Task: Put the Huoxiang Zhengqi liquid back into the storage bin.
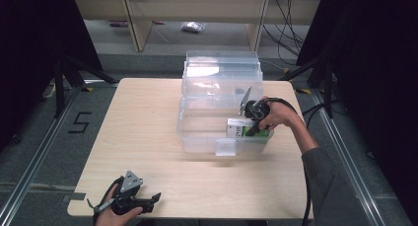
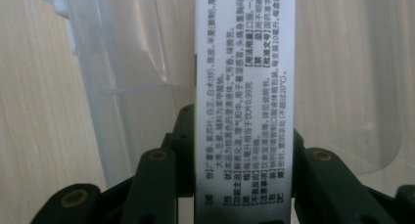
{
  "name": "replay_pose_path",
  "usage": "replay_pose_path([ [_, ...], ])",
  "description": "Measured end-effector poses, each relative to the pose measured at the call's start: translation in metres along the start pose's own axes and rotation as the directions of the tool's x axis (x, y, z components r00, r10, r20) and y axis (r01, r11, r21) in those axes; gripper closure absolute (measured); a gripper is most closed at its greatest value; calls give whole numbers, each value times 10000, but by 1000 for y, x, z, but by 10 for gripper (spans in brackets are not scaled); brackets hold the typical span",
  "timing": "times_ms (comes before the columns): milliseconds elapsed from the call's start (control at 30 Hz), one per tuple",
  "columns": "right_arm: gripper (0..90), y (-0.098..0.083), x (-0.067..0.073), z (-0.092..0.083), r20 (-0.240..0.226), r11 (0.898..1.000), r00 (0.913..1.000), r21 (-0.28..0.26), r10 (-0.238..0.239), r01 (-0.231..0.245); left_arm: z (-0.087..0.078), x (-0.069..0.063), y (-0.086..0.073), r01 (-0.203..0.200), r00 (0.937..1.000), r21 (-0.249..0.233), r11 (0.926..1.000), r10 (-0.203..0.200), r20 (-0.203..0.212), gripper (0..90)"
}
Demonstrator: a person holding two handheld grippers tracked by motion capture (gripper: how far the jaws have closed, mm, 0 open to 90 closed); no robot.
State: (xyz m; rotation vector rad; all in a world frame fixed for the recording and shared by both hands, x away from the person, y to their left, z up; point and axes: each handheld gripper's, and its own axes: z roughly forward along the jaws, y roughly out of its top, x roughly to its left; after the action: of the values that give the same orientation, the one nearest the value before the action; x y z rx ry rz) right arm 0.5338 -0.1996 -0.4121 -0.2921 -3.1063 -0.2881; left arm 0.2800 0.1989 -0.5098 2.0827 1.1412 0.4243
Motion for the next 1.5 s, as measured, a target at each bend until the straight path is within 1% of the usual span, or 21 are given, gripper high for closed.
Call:
replay_pose_path([
  [33,640,1,0,0,9,9996,9996,53,-273,273,-1,1,0,-12,9999,186,9998,9,162,162],
  [67,639,1,1,0,-56,9999,9999,83,-98,98,-1,1,0,-18,9998,183,9998,14,184,162],
  [133,635,2,0,1,-7,9996,9996,62,-291,291,-1,1,0,-35,9999,125,9999,33,137,162],
  [233,619,2,2,0,-90,9996,9998,190,-203,205,-1,0,0,-63,9998,99,9999,61,196,162],
  [300,595,1,1,-4,-115,9999,9999,120,75,-74,0,0,0,-12,9998,109,9999,9,203,162],
  [433,570,-3,3,-19,-157,9991,9997,-364,207,-213,0,0,0,-9,9998,50,10000,8,187,162],
  [467,562,-4,4,-22,-97,9986,9992,-355,382,-385,0,-1,0,68,9999,-4,10000,-68,98,162],
  [500,561,-5,3,-26,-78,9982,9991,-420,414,-417,-1,1,1,-119,9997,127,9998,116,194,162],
  [600,558,-7,5,-34,183,9975,9991,-606,380,-369,-1,0,0,-66,9999,53,10000,66,97,162],
  [833,501,-9,9,-46,371,9900,9943,-1038,1002,-959,-2,1,1,-139,9997,212,9997,134,226,162],
  [867,490,-9,10,-47,431,9860,9908,-1134,1282,-1226,-2,2,2,-161,9998,229,9996,158,109,162],
  [900,479,-8,11,-48,507,9828,9888,-1276,1406,-1332,-1,1,1,-29,9998,101,9999,27,198,162],
  [1000,440,-8,15,-52,647,9724,9823,-1670,1758,-1630,-1,1,1,-116,9998,123,9999,114,177,162],
  [1067,378,-7,19,-54,852,9554,9680,-2026,2359,-2149,-2,1,1,-131,9997,197,9997,126,215,162],
  [1133,363,-6,23,-56,1068,9409,9543,-2293,2790,-2494,1,-1,1,-6,10000,-38,10000,5,-54,162],
  [1167,359,-6,24,-56,1067,9361,9524,-2441,2857,-2534,-1,0,1,-71,9998,110,9999,69,188,162],
  [1233,348,-5,28,-57,1034,9214,9435,-2719,3149,-2777,-1,0,1,-116,9998,119,9999,114,185,162],
  [1333,329,-4,33,-55,1029,9113,9381,-2930,3309,-2893,1,-1,1,1,10000,-47,10000,-1,-33,162],
  [1400,324,-5,35,-54,1057,9025,9321,-3087,3463,-3003,-2,1,1,-130,9997,152,9998,127,211,162],
  [1433,324,-5,35,-54,1076,9013,9351,-3234,3377,-2883,-2,1,1,-96,9997,160,9998,92,232,162],
  [1500,321,-6,38,-54,1145,8890,9264,-3443,3588,-3018,-1,0,1,-24,9998,68,10000,22,189,161],
])
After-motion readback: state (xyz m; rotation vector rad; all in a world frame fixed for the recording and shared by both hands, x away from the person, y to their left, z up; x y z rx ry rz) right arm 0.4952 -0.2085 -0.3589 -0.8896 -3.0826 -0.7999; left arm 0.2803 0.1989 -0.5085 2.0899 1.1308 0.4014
